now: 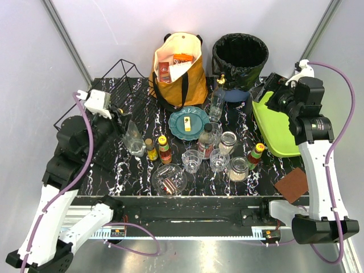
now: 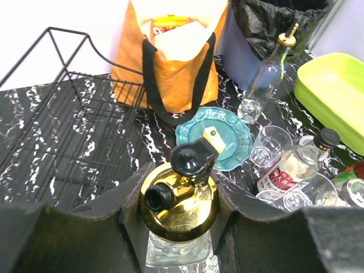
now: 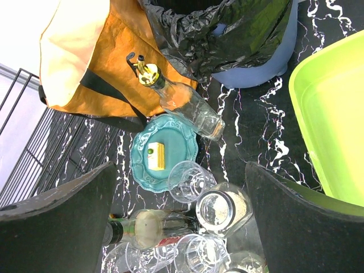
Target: Clear the kitchen counter
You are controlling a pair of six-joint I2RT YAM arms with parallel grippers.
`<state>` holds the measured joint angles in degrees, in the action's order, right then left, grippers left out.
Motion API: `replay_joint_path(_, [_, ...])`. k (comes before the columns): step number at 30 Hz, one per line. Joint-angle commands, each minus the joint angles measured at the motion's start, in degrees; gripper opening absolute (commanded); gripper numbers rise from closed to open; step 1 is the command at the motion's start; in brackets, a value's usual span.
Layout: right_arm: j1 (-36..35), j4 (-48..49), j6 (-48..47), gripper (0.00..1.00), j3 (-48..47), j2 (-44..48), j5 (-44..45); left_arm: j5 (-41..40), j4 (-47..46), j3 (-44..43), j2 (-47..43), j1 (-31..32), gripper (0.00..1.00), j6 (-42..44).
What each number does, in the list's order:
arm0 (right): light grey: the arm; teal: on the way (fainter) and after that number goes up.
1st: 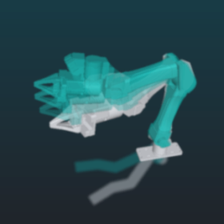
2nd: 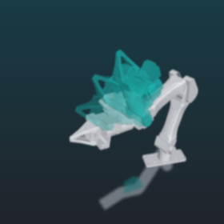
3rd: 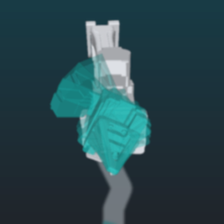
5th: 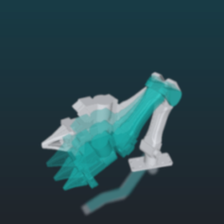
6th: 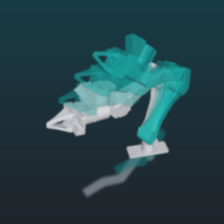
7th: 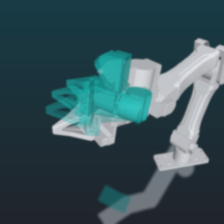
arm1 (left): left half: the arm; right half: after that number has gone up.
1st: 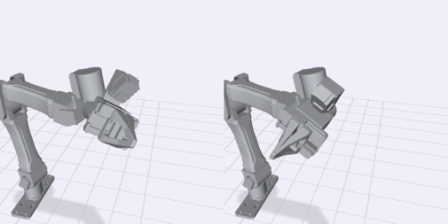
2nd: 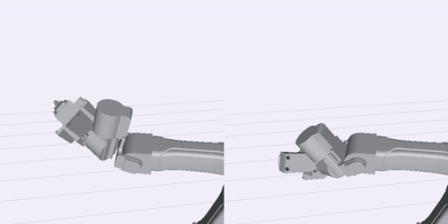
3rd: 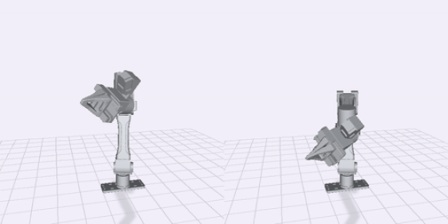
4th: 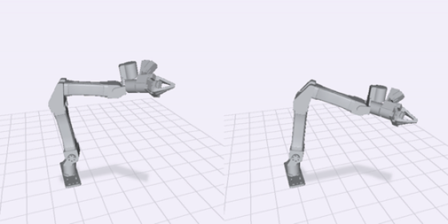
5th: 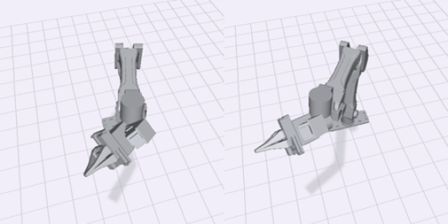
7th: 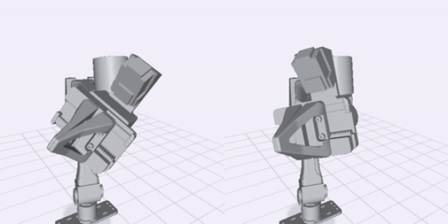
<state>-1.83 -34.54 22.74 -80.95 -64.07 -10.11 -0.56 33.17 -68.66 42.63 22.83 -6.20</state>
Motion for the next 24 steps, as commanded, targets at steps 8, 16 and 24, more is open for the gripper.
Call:
replay_joint_path(8, [-0.11, 0.71, -2.17, 0.99, -3.78, 1.32, 1.76, -19.46, 10.42, -24.49, 7.81, 0.11, 0.05, -2.42])
replay_joint_path(16, [-0.02, 0.71, -0.51, 0.99, -1.06, 3.08, 2.29, -36.69, 9.29, -38.01, 17.03, 0.11, 0.02, -0.75])
replay_joint_path(24, [-0.11, 1.76, 0.90, 0.98, -0.53, 3.25, 2.02, -51.73, 0.68, -47.87, 27.32, -1.20, 0.00, 7.77])
